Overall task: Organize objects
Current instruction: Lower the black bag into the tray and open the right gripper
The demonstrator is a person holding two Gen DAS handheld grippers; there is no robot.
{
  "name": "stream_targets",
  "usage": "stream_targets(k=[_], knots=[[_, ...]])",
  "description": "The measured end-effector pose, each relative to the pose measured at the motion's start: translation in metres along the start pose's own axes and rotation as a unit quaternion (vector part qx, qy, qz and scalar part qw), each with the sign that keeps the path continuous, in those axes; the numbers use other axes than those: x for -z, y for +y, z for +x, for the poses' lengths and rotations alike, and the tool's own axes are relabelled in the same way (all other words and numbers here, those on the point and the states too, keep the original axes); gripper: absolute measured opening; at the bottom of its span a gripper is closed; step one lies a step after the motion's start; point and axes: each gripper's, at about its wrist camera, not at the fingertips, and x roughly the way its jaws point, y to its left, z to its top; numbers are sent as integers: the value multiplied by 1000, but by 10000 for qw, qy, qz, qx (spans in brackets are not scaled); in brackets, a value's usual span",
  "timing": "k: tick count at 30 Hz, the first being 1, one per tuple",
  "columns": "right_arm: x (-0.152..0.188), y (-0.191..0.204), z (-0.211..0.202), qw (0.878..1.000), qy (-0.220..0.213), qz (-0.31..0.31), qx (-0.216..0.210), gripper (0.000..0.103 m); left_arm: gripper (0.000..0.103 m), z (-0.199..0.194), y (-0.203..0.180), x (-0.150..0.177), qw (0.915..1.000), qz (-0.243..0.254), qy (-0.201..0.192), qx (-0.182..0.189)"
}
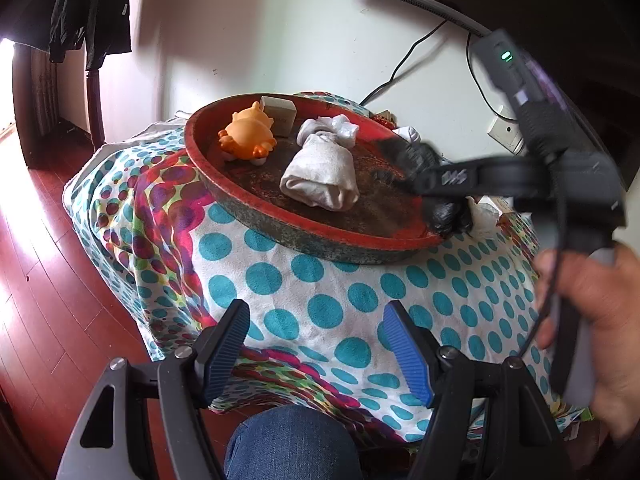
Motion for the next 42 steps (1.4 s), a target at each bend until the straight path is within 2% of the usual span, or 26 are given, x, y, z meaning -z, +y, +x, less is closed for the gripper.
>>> stream_targets(k=[10, 16, 20, 22, 25, 27, 29, 30, 31, 32, 33, 35, 36, 37, 39, 40, 42], knots=[[8, 10, 26, 9995, 68, 107, -306, 19, 71, 14, -2, 3, 9997, 23, 231, 72], [13, 3, 40, 9976, 90, 382, -565, 20, 71, 16, -8, 4, 9996, 140, 219, 71], [7, 1, 48, 9948, 89, 511, -871, 23, 71, 20, -16, 8, 9991, 277, 307, 50], [3, 3, 55, 9925, 268, 479, -1093, 23, 71, 22, -19, 10, 9988, 337, 344, 48], [3, 7, 50, 9938, 231, 255, -1056, 24, 71, 23, -23, 11, 9984, 432, 368, 55], [5, -6, 32, 9946, -113, 406, -949, 30, 71, 23, -24, 12, 9983, 461, 341, 43], [9, -33, 7, 9911, -630, 726, -922, 57, 71, 22, -26, 13, 9983, 488, 327, 64], [11, -49, -5, 9890, -864, 854, -845, 86, 71, 22, -27, 14, 9981, 536, 310, 63], [15, -64, -16, 9872, -1064, 951, -708, 103, 71, 20, -28, 14, 9980, 578, 258, 63], [25, -89, -31, 9840, -1368, 1033, -494, 103, 71, 18, -29, 13, 9980, 608, 178, 82], [31, -106, -36, 9831, -1453, 1057, -350, 102, 71, 16, -31, 13, 9978, 647, 99, 133], [48, -149, -36, 9838, -1309, 1190, 305, 102, 71, 13, -37, 11, 9962, 819, -89, 298], [63, -177, -31, 9805, -1153, 1373, 802, 102, 71, 12, -44, 10, 9946, 957, -182, 362], [77, -198, -27, 9762, -1056, 1541, 1104, 102, 71, 12, -50, 9, 9932, 1057, -240, 434], [116, -255, -15, 9584, -722, 2111, 1780, 103, 71, 14, -69, 5, 9892, 1286, -282, 641], [132, -279, -10, 9493, -589, 2430, 1906, 103, 71, 16, -79, 2, 9875, 1382, -284, 698], [161, -315, -5, 9333, -504, 3028, 1864, 103, 71, 23, -108, -7, 9817, 1619, -284, 964]])
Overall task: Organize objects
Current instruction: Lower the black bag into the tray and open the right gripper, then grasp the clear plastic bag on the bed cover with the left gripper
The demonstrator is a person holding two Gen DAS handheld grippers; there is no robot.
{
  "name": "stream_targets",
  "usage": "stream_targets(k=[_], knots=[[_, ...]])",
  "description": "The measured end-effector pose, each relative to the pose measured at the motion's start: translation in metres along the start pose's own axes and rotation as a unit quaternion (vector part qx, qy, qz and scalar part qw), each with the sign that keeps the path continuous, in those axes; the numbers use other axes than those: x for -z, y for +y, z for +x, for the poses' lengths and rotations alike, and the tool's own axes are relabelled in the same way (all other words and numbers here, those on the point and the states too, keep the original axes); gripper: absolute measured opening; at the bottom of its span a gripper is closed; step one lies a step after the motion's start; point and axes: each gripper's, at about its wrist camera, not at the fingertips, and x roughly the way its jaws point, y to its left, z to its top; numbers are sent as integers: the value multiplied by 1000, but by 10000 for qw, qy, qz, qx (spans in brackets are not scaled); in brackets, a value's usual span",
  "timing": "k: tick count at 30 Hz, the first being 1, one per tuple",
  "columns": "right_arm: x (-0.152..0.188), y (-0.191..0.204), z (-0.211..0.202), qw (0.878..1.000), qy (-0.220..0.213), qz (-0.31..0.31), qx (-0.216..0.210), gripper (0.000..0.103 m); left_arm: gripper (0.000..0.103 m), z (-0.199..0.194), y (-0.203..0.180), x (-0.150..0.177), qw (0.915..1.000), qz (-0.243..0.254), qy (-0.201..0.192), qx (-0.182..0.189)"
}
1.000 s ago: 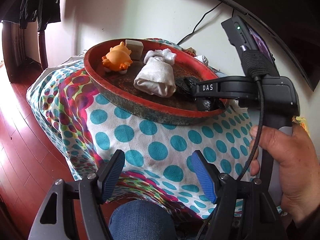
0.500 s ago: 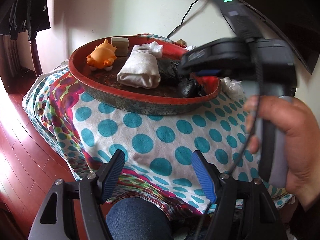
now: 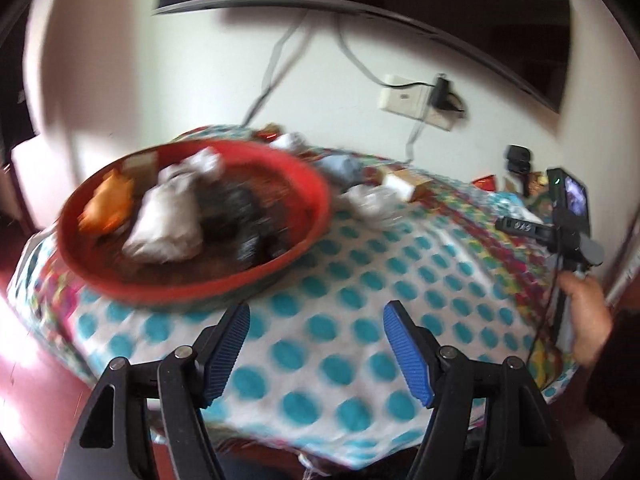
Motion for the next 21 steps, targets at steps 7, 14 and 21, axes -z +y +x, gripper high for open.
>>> stream_targets(k=[7, 14, 21], knots=[[3, -72, 22, 9831, 353, 1691, -602, 103, 71, 63, -64, -62, 9998, -40, 139, -102], [14, -69, 19, 9816, 303, 1719, -772, 103, 71, 143, -89, -92, 9910, -778, 392, -1018], [17, -74, 18, 9776, 222, 1823, -1027, 103, 71, 209, -74, -95, 9669, -1364, 1131, -1838]])
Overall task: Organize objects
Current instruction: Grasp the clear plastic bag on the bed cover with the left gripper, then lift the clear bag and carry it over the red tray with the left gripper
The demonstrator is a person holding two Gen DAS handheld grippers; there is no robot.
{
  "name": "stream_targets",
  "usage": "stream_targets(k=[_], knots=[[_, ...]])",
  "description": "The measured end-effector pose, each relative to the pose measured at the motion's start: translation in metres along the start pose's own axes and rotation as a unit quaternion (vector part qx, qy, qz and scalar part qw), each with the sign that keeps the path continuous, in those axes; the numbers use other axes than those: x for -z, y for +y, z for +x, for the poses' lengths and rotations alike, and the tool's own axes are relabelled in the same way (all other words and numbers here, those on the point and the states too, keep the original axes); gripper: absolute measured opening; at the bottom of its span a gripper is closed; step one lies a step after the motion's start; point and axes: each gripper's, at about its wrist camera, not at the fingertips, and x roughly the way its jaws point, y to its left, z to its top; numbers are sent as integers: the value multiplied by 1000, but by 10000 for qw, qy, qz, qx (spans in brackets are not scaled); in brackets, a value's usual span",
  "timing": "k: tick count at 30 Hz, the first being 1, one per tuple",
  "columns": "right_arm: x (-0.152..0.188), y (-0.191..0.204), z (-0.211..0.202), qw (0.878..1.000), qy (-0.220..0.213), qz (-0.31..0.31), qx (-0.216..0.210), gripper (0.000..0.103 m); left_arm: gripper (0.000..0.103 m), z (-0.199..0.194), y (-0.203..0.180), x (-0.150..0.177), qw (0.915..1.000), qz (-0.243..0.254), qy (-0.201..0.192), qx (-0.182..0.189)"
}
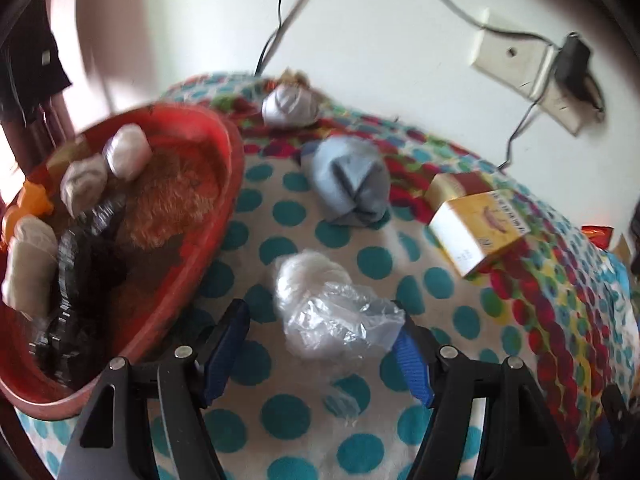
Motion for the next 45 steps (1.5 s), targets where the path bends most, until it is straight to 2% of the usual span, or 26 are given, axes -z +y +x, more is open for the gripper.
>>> stream_targets(k=[2, 3, 4, 5, 7, 9, 12, 14, 20, 26, 34, 45], knots=[[0, 0, 0, 10000, 4, -6, -9, 103, 69, 3, -11, -1, 9995, 290, -93, -132], [0, 1, 0, 10000, 6, -12, -49, 103, 62, 4, -14, 0, 9992, 365, -74, -148], [0, 0, 0, 10000, 10, -15, -70, 103, 46, 3, -17, 1, 9987, 434, -110, -252], [0, 0, 0, 10000, 15, -22, -84, 103, 36, 2, -20, 2, 9983, 535, -137, -190], [0, 1, 0, 9999, 27, -43, -98, 103, 35, -2, -31, 5, 9965, 817, -113, -97], [0, 2, 1, 9999, 36, -64, -106, 103, 35, -14, -47, 13, 9910, 1305, -307, 10], [0, 3, 0, 9999, 33, -55, -113, 103, 34, -40, -78, 32, 9714, 2252, -743, 125], [0, 3, 0, 9999, 37, -62, -102, 103, 34, -60, -91, 44, 9622, 2561, -867, 317], [0, 3, 1, 9999, 39, -67, -98, 103, 34, -114, -109, 59, 9493, 2845, -1113, 744], [0, 4, 1, 9999, 50, -88, -68, 103, 34, -148, -106, 58, 9494, 2756, -1129, 1002], [1, 5, 1, 9999, 54, -97, -57, 103, 34, -162, -94, 50, 9493, 2725, -1277, 913], [1, 5, 1, 9999, 54, -93, -60, 103, 34, -158, -78, 44, 9474, 2781, -1482, 559]])
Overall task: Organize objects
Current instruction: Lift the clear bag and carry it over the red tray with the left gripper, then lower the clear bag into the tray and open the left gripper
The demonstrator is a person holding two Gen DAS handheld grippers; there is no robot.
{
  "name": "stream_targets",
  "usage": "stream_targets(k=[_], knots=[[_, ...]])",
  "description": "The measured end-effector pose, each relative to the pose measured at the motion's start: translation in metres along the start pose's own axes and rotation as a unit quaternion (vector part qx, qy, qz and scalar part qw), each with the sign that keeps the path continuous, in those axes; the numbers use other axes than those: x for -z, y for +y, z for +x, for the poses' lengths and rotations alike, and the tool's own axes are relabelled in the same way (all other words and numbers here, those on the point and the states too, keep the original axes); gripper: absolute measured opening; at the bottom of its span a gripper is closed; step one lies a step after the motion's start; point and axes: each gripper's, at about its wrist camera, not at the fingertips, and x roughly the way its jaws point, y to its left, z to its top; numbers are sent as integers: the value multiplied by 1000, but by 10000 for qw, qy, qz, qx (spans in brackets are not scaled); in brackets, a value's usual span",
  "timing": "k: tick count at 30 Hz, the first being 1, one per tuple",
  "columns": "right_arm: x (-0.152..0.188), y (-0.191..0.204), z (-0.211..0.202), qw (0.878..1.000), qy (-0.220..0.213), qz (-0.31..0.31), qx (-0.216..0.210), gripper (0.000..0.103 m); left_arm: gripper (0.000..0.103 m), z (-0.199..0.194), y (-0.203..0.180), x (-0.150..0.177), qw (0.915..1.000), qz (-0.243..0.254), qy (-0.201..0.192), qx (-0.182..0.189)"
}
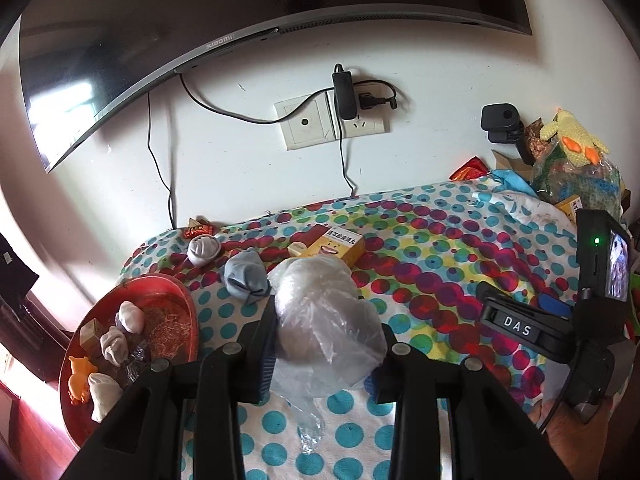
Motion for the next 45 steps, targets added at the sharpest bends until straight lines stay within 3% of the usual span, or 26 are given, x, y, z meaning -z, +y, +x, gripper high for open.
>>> stream_targets(k=[8, 13, 19, 24, 27, 31, 34, 37, 45], knots=[[0, 0, 0, 10000, 2, -2, 1, 103, 34, 10, 18, 5, 9997, -146, 158, -85], [0, 1, 0, 10000, 3, -4, 7, 103, 34, 21, 57, 7, 9980, -496, 314, -218], [0, 1, 0, 10000, 3, -2, 5, 103, 34, 43, 145, 10, 9909, -1079, 516, -626], [0, 2, 0, 10000, 6, -7, 14, 103, 34, 51, 240, 28, 9823, -1540, 651, -845], [0, 2, 1, 10000, 23, -42, 57, 103, 34, 47, 297, 51, 9761, -1853, 777, -826], [0, 2, 0, 10000, 21, -37, 34, 103, 34, 30, 342, 93, 9714, -2100, 962, -544], [0, 2, 0, 10000, 26, -46, 44, 103, 34, 21, 355, 117, 9724, -2009, 1053, -544], [0, 2, 0, 10000, 26, -43, 14, 103, 34, 18, 362, 135, 9678, -2192, 1145, -471], [0, 1, 0, 10000, 29, -48, 22, 103, 34, 30, 346, 162, 9655, -2129, 1424, -466]])
